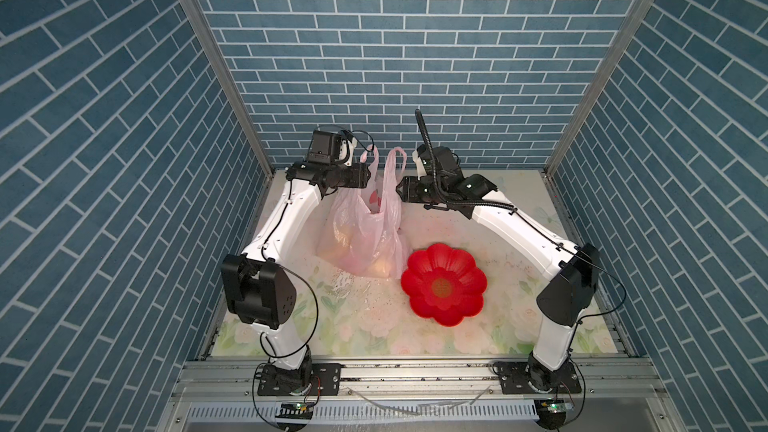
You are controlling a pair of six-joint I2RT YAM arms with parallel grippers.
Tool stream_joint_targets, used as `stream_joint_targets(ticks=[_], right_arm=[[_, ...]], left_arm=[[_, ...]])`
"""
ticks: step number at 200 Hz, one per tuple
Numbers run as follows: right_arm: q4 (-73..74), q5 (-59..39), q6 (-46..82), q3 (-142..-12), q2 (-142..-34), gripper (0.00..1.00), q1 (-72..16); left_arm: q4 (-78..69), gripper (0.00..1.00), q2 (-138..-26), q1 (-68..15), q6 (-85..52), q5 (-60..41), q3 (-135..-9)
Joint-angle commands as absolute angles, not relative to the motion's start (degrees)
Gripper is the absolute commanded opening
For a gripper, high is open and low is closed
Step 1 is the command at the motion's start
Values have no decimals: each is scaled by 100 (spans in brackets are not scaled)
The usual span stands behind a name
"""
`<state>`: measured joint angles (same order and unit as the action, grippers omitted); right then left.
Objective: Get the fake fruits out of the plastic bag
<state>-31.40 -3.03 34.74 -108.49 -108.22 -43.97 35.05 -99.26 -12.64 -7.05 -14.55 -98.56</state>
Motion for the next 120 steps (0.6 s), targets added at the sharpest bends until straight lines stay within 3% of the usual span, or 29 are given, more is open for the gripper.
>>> stream_joint_targets(ticks=[1, 82, 120], right_arm=[[-3049, -734, 3712, -11475, -11215, 54, -4396], [-3121, -881, 3827, -11677, -11575, 53, -4533], [-3147, -866, 3513, -12009, -11912, 20, -4509]], left_arm=[[3071, 62, -9669, -1231, -722, -1250, -9553], [2684, 40, -9210, -1156, -940, -1230, -9057], [2135, 24, -8970, -920, -1417, -1231, -8508]])
